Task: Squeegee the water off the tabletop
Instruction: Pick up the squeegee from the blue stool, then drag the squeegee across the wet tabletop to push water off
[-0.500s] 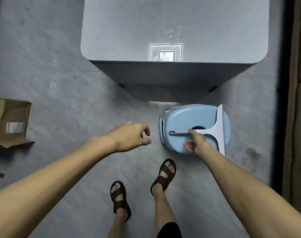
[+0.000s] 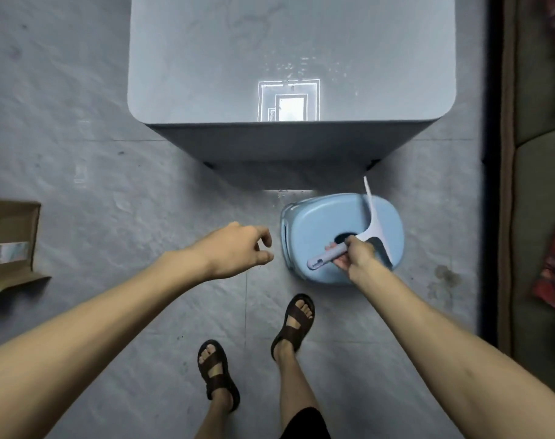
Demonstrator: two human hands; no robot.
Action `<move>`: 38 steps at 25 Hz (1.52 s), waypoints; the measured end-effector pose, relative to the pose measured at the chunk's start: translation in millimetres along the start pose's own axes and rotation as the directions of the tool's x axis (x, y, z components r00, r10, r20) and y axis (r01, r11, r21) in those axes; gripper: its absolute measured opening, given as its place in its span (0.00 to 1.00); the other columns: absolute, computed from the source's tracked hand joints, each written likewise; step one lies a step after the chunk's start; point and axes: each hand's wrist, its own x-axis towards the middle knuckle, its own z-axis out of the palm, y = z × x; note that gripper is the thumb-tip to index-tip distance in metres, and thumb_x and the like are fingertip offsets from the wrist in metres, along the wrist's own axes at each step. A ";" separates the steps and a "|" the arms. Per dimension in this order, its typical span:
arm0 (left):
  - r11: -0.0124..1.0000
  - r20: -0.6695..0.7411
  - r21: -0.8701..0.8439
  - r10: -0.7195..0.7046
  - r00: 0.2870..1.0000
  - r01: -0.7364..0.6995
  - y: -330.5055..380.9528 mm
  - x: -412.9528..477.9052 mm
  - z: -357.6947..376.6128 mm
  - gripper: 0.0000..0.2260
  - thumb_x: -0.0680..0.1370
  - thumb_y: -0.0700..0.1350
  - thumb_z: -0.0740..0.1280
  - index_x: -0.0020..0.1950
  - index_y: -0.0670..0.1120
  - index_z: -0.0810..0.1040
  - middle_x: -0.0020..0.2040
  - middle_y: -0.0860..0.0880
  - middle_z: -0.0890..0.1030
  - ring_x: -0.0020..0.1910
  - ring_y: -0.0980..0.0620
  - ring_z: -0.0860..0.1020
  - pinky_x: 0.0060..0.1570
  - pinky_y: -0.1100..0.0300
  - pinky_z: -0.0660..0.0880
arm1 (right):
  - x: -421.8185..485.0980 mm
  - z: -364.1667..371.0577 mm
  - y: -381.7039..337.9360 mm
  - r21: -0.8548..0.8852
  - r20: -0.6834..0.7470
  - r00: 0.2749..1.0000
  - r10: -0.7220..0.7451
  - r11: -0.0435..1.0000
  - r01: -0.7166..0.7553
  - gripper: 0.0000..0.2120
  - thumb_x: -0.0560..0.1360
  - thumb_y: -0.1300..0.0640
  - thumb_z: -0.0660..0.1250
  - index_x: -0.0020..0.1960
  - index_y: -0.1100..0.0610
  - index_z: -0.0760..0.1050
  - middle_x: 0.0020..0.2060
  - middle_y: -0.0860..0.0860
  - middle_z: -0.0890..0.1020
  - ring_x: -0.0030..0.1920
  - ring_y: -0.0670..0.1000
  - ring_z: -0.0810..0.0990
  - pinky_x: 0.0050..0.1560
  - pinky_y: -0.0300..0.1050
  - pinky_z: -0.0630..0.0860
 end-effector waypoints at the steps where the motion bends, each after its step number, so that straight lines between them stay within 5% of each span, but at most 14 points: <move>1: 1.000 -0.012 0.010 0.012 1.000 -0.012 5.7 -8.1 -11.6 0.15 0.78 0.56 0.62 0.62 0.52 0.73 0.56 0.53 0.82 0.58 0.48 0.73 0.58 0.51 0.72 | -21.6 -3.1 -6.2 -0.065 0.028 0.999 -0.035 0.997 0.037 0.07 0.79 0.64 0.54 0.55 0.62 0.68 0.37 0.59 0.76 0.33 0.54 0.76 0.36 0.50 0.80; 3: 0.999 -0.051 0.017 0.029 0.998 -0.028 15.3 -27.9 -36.0 0.14 0.78 0.56 0.62 0.62 0.53 0.73 0.55 0.54 0.82 0.56 0.48 0.74 0.59 0.50 0.73 | -65.6 -8.5 -19.7 -0.316 0.112 0.984 -0.138 0.934 0.167 0.06 0.78 0.64 0.54 0.45 0.60 0.69 0.31 0.56 0.70 0.27 0.51 0.70 0.24 0.43 0.73; 6: 0.998 -0.127 -0.021 0.049 0.991 -0.052 19.9 -76.9 -90.0 0.14 0.77 0.57 0.62 0.59 0.54 0.74 0.55 0.53 0.83 0.55 0.47 0.78 0.57 0.48 0.75 | -150.3 0.7 -60.1 -0.657 0.279 0.913 -0.298 0.635 0.407 0.05 0.74 0.59 0.58 0.40 0.56 0.66 0.32 0.55 0.71 0.28 0.51 0.65 0.26 0.42 0.61; 9: 0.996 -0.194 -0.057 0.063 0.979 -0.075 13.0 -138.6 -147.5 0.13 0.75 0.58 0.63 0.57 0.56 0.74 0.55 0.53 0.83 0.54 0.49 0.79 0.56 0.48 0.76 | -253.1 33.5 -103.8 -0.755 0.447 0.841 -0.305 0.375 0.537 0.04 0.73 0.56 0.61 0.41 0.56 0.68 0.32 0.53 0.75 0.28 0.53 0.69 0.27 0.44 0.65; 13: 0.990 -0.290 -0.063 0.100 0.952 -0.123 -13.2 -217.4 -222.9 0.13 0.75 0.56 0.65 0.57 0.53 0.76 0.55 0.52 0.83 0.54 0.49 0.79 0.55 0.51 0.76 | -380.9 107.1 -133.0 -0.824 0.562 0.780 -0.277 -0.105 0.556 0.09 0.76 0.52 0.62 0.47 0.58 0.72 0.38 0.56 0.78 0.34 0.56 0.74 0.33 0.46 0.72; 16: 0.987 -0.338 -0.068 0.113 0.934 -0.144 -60.1 -270.7 -278.5 0.13 0.76 0.55 0.64 0.58 0.52 0.75 0.54 0.52 0.83 0.52 0.50 0.78 0.54 0.51 0.76 | -461.7 172.0 -131.0 -0.797 0.599 0.758 -0.258 -0.291 0.530 0.07 0.76 0.56 0.61 0.51 0.58 0.71 0.48 0.59 0.78 0.44 0.56 0.74 0.42 0.44 0.68; 19: 0.983 -0.342 -0.013 0.169 0.924 -0.184 -124.4 -309.6 -327.9 0.13 0.76 0.55 0.64 0.58 0.53 0.75 0.54 0.52 0.83 0.53 0.51 0.76 0.54 0.53 0.75 | -527.4 237.2 -118.1 -0.792 0.596 0.748 -0.293 -0.370 0.486 0.11 0.79 0.57 0.57 0.59 0.60 0.70 0.55 0.62 0.77 0.48 0.59 0.73 0.44 0.46 0.66; 24: 0.965 -0.337 0.144 0.256 0.906 -0.219 -217.1 -361.8 -415.5 0.16 0.76 0.56 0.64 0.61 0.51 0.75 0.57 0.51 0.83 0.51 0.52 0.72 0.51 0.55 0.72 | -606.5 348.1 -109.4 -0.825 0.541 0.736 -0.407 -0.429 0.369 0.09 0.81 0.53 0.54 0.47 0.53 0.71 0.49 0.58 0.78 0.47 0.59 0.77 0.45 0.47 0.68; 27: 0.948 -0.332 0.209 0.301 0.894 -0.242 -251.4 -369.3 -473.6 0.18 0.76 0.58 0.65 0.62 0.51 0.74 0.58 0.50 0.82 0.53 0.51 0.71 0.53 0.54 0.72 | -632.5 414.1 -119.5 -0.844 0.522 0.732 -0.438 -0.389 0.370 0.14 0.81 0.50 0.54 0.38 0.52 0.65 0.35 0.51 0.74 0.35 0.55 0.77 0.40 0.45 0.73; 30: 0.932 -0.346 0.237 0.344 0.873 -0.273 -274.8 -354.4 -530.3 0.18 0.76 0.57 0.65 0.62 0.51 0.74 0.59 0.49 0.81 0.59 0.47 0.72 0.56 0.52 0.72 | -635.6 479.7 -140.4 -0.865 0.497 0.730 -0.468 -0.334 0.374 0.11 0.81 0.51 0.55 0.46 0.58 0.66 0.37 0.52 0.73 0.34 0.54 0.77 0.40 0.46 0.75; 34: 0.915 -0.299 0.287 0.368 0.880 -0.285 -311.9 -311.4 -614.7 0.18 0.76 0.59 0.64 0.62 0.53 0.73 0.60 0.48 0.80 0.61 0.47 0.72 0.58 0.50 0.72 | -625.9 570.3 -187.7 -0.878 0.472 0.739 -0.481 -0.333 0.344 0.15 0.80 0.49 0.55 0.39 0.56 0.67 0.32 0.50 0.71 0.30 0.53 0.75 0.29 0.40 0.68; 38: 0.909 -0.272 0.330 0.351 0.896 -0.255 -355.9 -263.6 -711.5 0.18 0.76 0.61 0.63 0.63 0.55 0.72 0.59 0.51 0.81 0.61 0.48 0.74 0.60 0.49 0.73 | -606.5 662.6 -249.1 -0.874 0.479 0.750 -0.457 -0.331 0.356 0.14 0.80 0.51 0.55 0.37 0.53 0.65 0.31 0.51 0.69 0.28 0.51 0.70 0.28 0.39 0.63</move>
